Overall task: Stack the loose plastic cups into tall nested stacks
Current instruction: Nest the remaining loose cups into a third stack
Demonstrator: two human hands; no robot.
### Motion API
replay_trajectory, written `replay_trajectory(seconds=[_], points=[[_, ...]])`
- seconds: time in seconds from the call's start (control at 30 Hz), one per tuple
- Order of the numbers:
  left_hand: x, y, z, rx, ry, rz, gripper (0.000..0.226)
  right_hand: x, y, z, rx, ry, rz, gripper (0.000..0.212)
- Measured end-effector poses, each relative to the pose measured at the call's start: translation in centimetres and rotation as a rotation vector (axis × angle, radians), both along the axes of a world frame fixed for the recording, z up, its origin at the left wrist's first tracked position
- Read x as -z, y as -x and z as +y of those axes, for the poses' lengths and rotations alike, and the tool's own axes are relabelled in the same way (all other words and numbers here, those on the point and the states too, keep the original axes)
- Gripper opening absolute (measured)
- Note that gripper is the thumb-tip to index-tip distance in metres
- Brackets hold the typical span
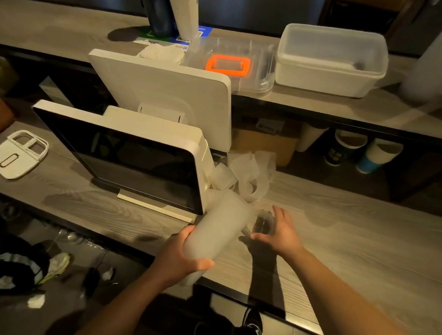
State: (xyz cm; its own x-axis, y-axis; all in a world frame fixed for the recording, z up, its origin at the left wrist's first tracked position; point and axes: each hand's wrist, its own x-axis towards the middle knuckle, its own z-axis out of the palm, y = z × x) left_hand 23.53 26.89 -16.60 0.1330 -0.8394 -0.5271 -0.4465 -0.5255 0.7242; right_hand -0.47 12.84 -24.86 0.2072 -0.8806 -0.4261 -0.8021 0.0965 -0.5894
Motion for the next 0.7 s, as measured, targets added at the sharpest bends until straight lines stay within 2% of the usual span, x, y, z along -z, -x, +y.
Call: replay_trajectory(seconds=[0.1,0.2,0.3,0.4,0.5,0.6,0.7], points=[[-0.2,-0.3,0.3,0.016,0.007,-0.005,0.1,1.0,-1.0,-0.3,-0.078,0.038,0.048,0.114],[-0.2,-0.7,0.5,-0.008,0.023,-0.017,0.088,2.1,-1.4,-0.3,-0.131,0.076,0.115,0.107],[-0.1,-0.9,0.7,-0.034,0.055,-0.047,0.081,2.8,-1.1,0.1,-0.04,0.076,0.081,0.095],[0.1,-1.0,0.8,-0.046,0.068,-0.063,0.085,1.8,-0.7,0.3,0.301,-0.021,-0.175,0.085],[0.0,-0.8,0.6,-0.019,0.071,-0.088,0.084,-0.8,-0.2,0.5,0.49,-0.026,-0.403,0.062],[-0.3,-0.5,0.2,0.006,0.071,-0.117,0.082,-4.4,0.6,0.5,0.544,-0.098,-0.681,0.031],[-0.7,0.0,-0.5,0.046,0.07,-0.143,0.086,-8.2,1.0,0.2,0.469,-0.185,-0.896,0.037]])
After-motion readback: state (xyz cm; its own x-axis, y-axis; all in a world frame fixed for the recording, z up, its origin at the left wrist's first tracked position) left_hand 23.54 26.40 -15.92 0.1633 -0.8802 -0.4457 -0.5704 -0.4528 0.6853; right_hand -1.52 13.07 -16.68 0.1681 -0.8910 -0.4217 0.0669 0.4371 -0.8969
